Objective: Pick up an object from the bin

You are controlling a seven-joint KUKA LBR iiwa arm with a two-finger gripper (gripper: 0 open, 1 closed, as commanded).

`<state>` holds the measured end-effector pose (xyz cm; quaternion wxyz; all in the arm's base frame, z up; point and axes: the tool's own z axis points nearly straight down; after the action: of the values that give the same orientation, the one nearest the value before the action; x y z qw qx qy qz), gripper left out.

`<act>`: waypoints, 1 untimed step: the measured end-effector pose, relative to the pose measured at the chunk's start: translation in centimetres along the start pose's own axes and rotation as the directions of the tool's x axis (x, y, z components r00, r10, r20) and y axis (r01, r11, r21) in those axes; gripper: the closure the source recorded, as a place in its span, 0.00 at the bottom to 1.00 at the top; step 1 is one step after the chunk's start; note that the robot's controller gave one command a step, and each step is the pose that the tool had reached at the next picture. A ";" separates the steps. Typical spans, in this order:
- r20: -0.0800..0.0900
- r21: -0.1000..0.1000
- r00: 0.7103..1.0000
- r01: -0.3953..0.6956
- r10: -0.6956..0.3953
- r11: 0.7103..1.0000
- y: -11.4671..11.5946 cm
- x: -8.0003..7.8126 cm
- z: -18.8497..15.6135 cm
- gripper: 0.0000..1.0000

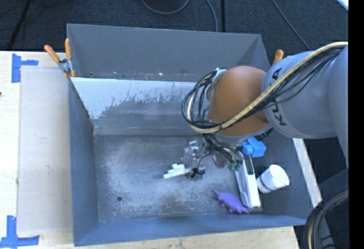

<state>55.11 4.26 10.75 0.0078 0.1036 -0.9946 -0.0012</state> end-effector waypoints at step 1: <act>0.019 0.003 1.000 0.002 -0.002 1.000 -0.5 -0.9 -2.5 1.00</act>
Offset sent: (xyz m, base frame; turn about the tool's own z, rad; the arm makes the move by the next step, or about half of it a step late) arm -0.0016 -0.0064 0.0586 0.0216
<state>56.11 3.96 13.22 -0.0018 0.1044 -0.9945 -0.0007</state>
